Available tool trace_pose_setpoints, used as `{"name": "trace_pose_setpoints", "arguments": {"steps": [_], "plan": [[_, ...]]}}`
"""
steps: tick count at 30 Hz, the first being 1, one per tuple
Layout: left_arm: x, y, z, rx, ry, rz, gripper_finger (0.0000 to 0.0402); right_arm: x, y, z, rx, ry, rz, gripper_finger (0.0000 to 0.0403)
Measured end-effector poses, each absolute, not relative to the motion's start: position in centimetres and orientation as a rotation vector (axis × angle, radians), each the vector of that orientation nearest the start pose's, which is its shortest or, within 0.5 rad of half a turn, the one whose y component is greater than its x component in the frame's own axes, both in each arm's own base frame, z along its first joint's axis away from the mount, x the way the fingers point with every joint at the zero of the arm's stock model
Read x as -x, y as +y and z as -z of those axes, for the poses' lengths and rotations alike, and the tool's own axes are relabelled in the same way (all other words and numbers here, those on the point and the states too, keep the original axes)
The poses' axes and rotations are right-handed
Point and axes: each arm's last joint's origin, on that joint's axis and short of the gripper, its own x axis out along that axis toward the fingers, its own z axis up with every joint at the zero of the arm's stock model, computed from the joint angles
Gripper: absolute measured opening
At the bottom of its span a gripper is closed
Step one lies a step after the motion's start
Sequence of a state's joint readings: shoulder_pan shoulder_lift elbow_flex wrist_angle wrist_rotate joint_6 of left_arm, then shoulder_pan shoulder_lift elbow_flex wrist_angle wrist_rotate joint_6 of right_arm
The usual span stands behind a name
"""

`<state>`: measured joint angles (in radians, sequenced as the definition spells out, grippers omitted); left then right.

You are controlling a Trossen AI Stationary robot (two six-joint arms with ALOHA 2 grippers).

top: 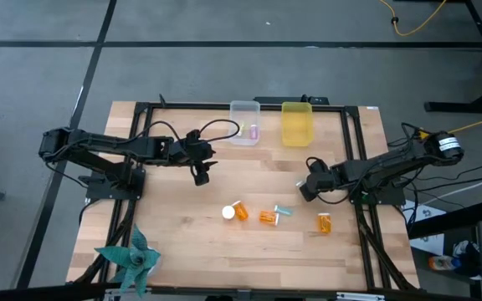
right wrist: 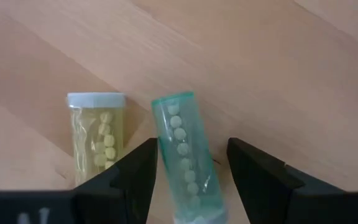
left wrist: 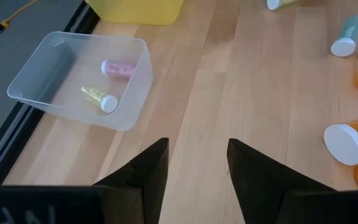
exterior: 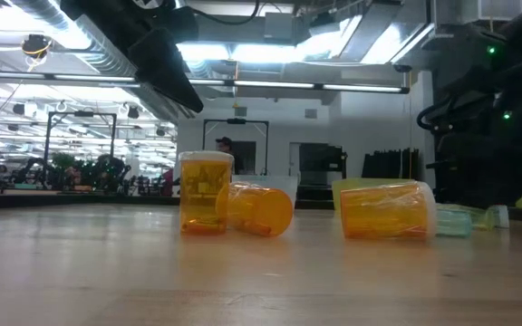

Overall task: Pick and place medicine bottles into bin by pill shape (circle, oval)
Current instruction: Put the small blue pill bottle into the transparent bin

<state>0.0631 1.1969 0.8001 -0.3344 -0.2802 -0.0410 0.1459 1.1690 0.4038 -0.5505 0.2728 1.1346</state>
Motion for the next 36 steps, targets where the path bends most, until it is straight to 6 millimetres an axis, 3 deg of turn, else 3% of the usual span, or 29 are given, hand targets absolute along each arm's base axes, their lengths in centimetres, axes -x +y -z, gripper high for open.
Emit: {"name": "trace_pose_setpoints", "arguments": {"steps": [13,25,30,36], "plan": [[-24.4,2.3,-24.7,-0.039,0.707,-0.343,0.0157,-16.0,0.5,-12.8,-0.866,1.008,0.903,0.0194],[-24.4,2.3,-24.7,-0.039,0.708,-0.343,0.0157,-16.2,-0.5,-13.1,-0.842,1.010,0.912,0.0100],[-24.4,2.3,-24.7,-0.039,0.708,-0.343,0.0157,-18.1,-1.2,-15.5,-0.659,0.911,0.874,0.0094],[-24.4,2.3,-24.7,-0.039,0.709,-0.343,0.0157,-21.2,-2.7,-20.2,-0.420,0.682,0.867,0.0096]]}}
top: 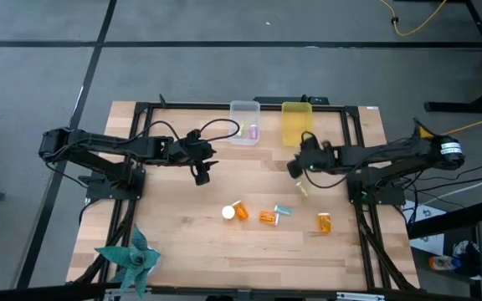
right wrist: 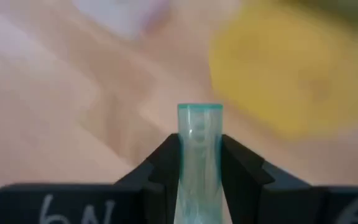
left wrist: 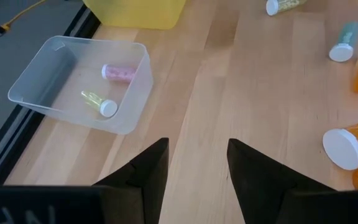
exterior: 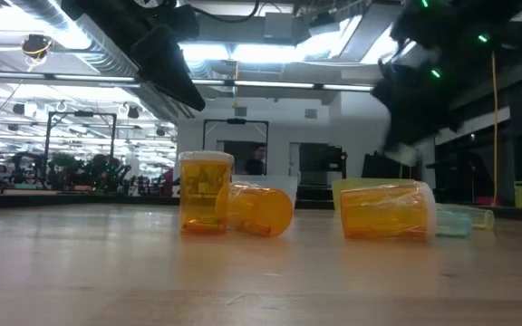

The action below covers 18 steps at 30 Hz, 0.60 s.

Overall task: Pick and place medicine bottles into bin by pill shape (circle, oval)
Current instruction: Put the small blue pill bottle into the transparent bin

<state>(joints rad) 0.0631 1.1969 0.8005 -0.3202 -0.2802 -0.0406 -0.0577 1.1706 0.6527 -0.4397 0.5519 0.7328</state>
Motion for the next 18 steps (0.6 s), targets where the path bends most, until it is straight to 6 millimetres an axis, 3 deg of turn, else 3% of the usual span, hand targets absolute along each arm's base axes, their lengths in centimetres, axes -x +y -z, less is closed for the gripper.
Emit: {"name": "trace_pose_setpoints", "arguments": {"steps": [4,9,13,18], "plan": [[-24.4,2.3,-24.7,-0.039,0.709,-0.343,0.0157,-23.0,-4.0,-23.0,-0.311,0.503,0.804,0.0096],[-24.4,2.3,-24.7,-0.039,0.709,-0.343,0.0157,-24.4,-5.9,-24.8,-0.246,0.296,0.799,0.0096],[-24.4,2.3,-24.7,-0.039,0.708,-0.343,0.0157,-25.5,-7.4,-24.4,-0.233,0.239,0.806,0.0096],[-24.4,2.3,-24.7,-0.039,0.708,-0.343,0.0157,-27.8,-9.1,-22.1,-0.266,0.203,0.753,0.0096]]}}
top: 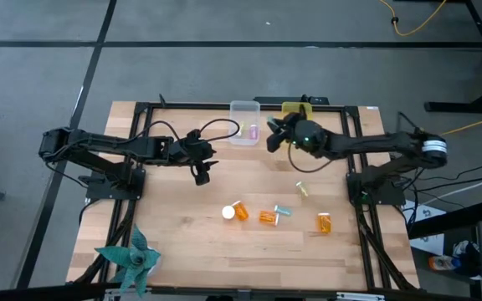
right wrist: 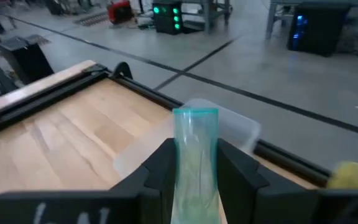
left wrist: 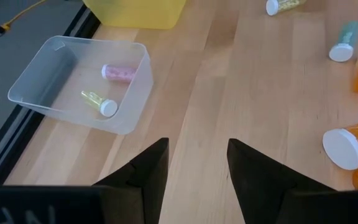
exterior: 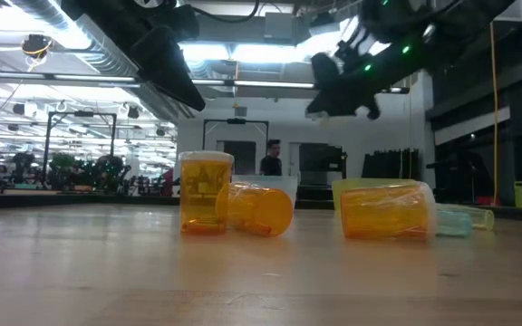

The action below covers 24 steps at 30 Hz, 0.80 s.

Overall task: Pick and place medicine bottles into bin by pill shape (circle, oval)
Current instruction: Put the small blue pill bottle into the transparent bin

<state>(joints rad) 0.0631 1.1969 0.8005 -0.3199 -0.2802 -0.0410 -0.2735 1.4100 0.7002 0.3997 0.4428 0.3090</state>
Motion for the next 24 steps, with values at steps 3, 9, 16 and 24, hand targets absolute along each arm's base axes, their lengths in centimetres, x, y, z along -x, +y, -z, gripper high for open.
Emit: {"name": "trace_pose_setpoints", "arguments": {"steps": [3,9,16,24], "plan": [[-24.4,2.3,-24.7,-0.039,0.708,-0.343,0.0157,-29.2,-10.1,-20.7,-0.284,0.178,0.705,0.0096],[-24.4,2.3,-24.7,-0.039,0.709,-0.343,0.0157,-32.8,-12.6,-20.2,-0.307,0.177,0.623,0.0097],[-24.4,2.3,-24.7,-0.039,0.709,-0.343,0.0157,-37.2,-14.4,-19.6,-0.273,0.247,0.552,0.0097],[-24.4,2.3,-24.7,-0.040,0.710,-0.343,0.0157,-37.9,-14.6,-19.8,-0.262,0.387,0.561,0.0111]]}}
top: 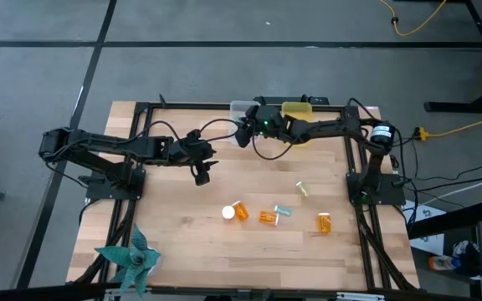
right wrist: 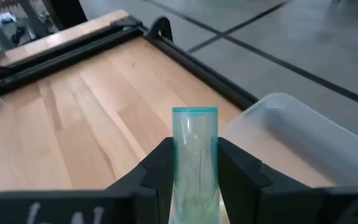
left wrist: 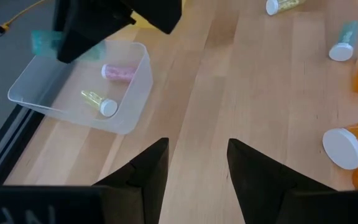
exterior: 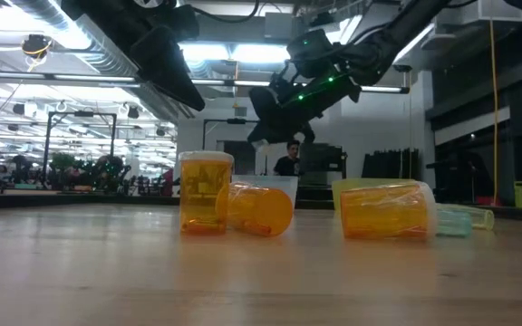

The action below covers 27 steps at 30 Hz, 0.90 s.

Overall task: Pick and place medicine bottles into bin by pill shape (circle, oval)
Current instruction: Put the small blue pill bottle into the transparent bin, then put the small yellow pill bottle into the transparent bin

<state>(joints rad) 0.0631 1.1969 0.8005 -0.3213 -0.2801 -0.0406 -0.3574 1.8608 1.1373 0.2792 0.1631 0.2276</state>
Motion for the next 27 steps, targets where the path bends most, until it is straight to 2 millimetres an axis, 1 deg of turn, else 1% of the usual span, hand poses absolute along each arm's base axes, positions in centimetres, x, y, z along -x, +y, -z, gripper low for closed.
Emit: {"name": "trace_pose_setpoints", "arguments": {"steps": [3,7,18,21,25,27], "plan": [[-24.4,2.3,-24.7,-0.040,0.710,-0.343,0.0157,-37.9,-14.6,-20.3,-0.259,0.362,0.559,0.0123],[-24.4,2.3,-24.7,-0.039,0.710,-0.342,0.0157,-37.8,-14.7,-20.4,-0.258,0.367,0.559,0.0131],[-24.4,2.3,-24.7,-0.040,0.709,-0.342,0.0157,-37.8,-14.7,-20.4,-0.245,0.362,0.557,0.0130],[-24.4,2.3,-24.7,-0.039,0.709,-0.342,0.0157,-37.8,-14.7,-20.5,-0.217,0.361,0.570,0.0130],[-24.4,2.3,-24.7,-0.040,0.709,-0.342,0.0157,-38.0,-14.9,-21.1,-0.182,0.323,0.582,0.0140],[-24.4,2.3,-24.7,-0.039,0.709,-0.342,0.0157,-38.4,-15.0,-21.9,-0.161,0.317,0.578,0.0153]]}}
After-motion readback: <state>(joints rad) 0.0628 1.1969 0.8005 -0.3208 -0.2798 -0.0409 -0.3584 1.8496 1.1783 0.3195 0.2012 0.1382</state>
